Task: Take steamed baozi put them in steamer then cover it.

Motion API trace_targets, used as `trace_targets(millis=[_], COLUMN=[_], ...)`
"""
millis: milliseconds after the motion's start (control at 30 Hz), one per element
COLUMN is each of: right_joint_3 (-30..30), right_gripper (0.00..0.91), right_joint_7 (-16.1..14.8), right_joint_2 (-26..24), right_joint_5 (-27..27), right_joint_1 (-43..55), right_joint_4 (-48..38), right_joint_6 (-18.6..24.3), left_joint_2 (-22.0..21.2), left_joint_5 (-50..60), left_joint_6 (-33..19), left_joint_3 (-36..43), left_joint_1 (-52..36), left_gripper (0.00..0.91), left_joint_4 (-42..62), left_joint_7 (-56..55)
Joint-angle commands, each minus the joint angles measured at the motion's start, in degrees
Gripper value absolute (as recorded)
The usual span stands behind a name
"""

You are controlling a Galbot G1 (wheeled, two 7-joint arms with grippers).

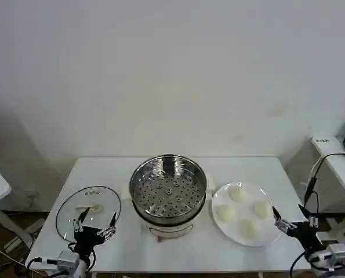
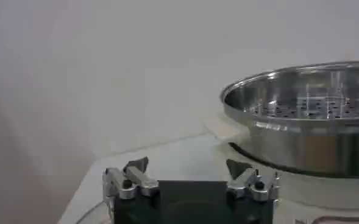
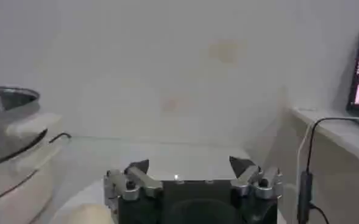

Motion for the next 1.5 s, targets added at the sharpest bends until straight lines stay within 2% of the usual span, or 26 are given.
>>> trace_targets(millis=[33,67,100,133,167,233,267,300,333,367,433,533,567,667,700,733,767,933,1067,1100,1200,1300,1500], right_joint_3=[2.26,2.25,1.73,1.09,0.82,-0.46,-0.73,-1.54,-2.35,-3.08,-5.41,-9.01,-10.27,-16.02,-17.49,-18.83,-19.69,-31.61,-43.63,-44.98,-51.03,-55.99,-60.41], right_gripper=[0.907,0.907,0.907,0.907,0.907,0.907,0.907,0.907,0.907,0.907,0.907,0.907,0.907,0.907,0.907,0.907,0.907,0.907,0.907,0.907,0.907,0.907,0.907], right_joint_7=[-2.82,-3.43,-5.02,-8.03,-9.71,-16.55,-18.31,-22.21,-27.84,-29.77,-37.92,-44.65,-48.12,-52.82,-54.82,-58.15,-59.87,-62.77,-63.23,-63.23,-63.32,-63.08,-63.02], right_joint_2=[-7.65,-8.49,-11.40,-14.14,-14.87,-19.08,-19.38,-21.75,-23.58,-24.56,-28.25,-32.37,-33.48,-37.16,-38.13,-38.99,-39.28,-42.15,-41.48,-41.25,-39.34,-35.25,-28.36], right_joint_5=[-2.77,-3.03,-4.81,-7.30,-8.93,-13.14,-13.70,-15.45,-17.42,-19.67,-24.94,-31.55,-33.46,-37.02,-38.23,-39.17,-39.37,-40.78,-42.52,-42.59,-43.03,-44.45,-46.06], right_joint_1=[6.91,7.43,9.21,11.07,11.84,15.20,15.44,17.96,20.46,21.59,25.74,30.71,32.80,37.44,39.10,40.94,41.86,51.24,59.10,60.41,64.83,69.90,73.10], right_joint_4=[-1.75,-2.37,-4.00,-5.68,-6.52,-8.86,-9.29,-10.98,-12.78,-13.85,-16.48,-19.72,-20.80,-24.04,-24.84,-25.68,-26.04,-27.44,-29.29,-29.53,-30.95,-34.26,-37.45], right_joint_6=[-3.96,-4.42,-5.17,-5.81,-6.45,-6.36,-6.28,-6.61,-6.41,-6.31,-6.34,-5.17,-4.36,-2.55,-2.05,-2.01,-1.54,0.66,2.21,2.33,2.55,2.80,2.67], left_joint_2=[0.04,0.04,0.10,0.20,0.25,0.37,0.36,0.36,0.34,0.31,0.34,0.33,0.34,0.43,0.45,0.45,0.43,0.34,-0.32,-0.44,-0.79,-0.76,-0.55], left_joint_5=[0.39,0.41,0.42,0.51,0.55,0.66,0.67,0.63,0.64,0.66,0.68,0.73,0.73,0.76,0.79,0.80,0.78,1.06,1.27,1.31,1.59,1.82,1.78], left_joint_6=[0.05,0.05,0.06,0.06,0.05,0.04,0.05,0.06,0.05,0.05,0.05,0.03,0.04,0.01,0.02,0.04,0.04,-0.05,0.08,0.08,0.05,-0.02,0.04], left_joint_3=[0.19,0.18,0.27,0.35,0.45,0.54,0.54,0.52,0.51,0.51,0.54,0.53,0.52,0.49,0.46,0.43,0.37,0.47,0.66,0.76,1.01,1.00,-0.08], left_joint_1=[-0.25,-0.27,-0.31,-0.33,-0.33,-0.43,-0.48,-0.61,-0.72,-0.76,-0.69,-0.64,-0.65,-0.67,-0.71,-0.71,-0.67,-0.27,-0.66,-0.66,-0.51,-0.31,0.21], left_gripper=[0.907,0.907,0.907,0.907,0.907,0.907,0.907,0.907,0.907,0.907,0.907,0.907,0.907,0.907,0.907,0.907,0.907,0.907,0.907,0.907,0.907,0.907,0.907], left_joint_4=[0.29,0.30,0.30,0.25,0.20,0.11,0.12,0.15,0.17,0.12,-0.06,-0.20,-0.15,0.01,0.06,0.03,-0.04,-0.29,-1.00,-1.04,-0.56,0.30,-0.17], left_joint_7=[0.06,0.09,0.08,0.10,0.13,0.27,0.29,0.30,0.26,0.26,0.32,0.37,0.36,0.41,0.42,0.41,0.41,0.39,0.72,0.77,0.84,0.71,0.85])
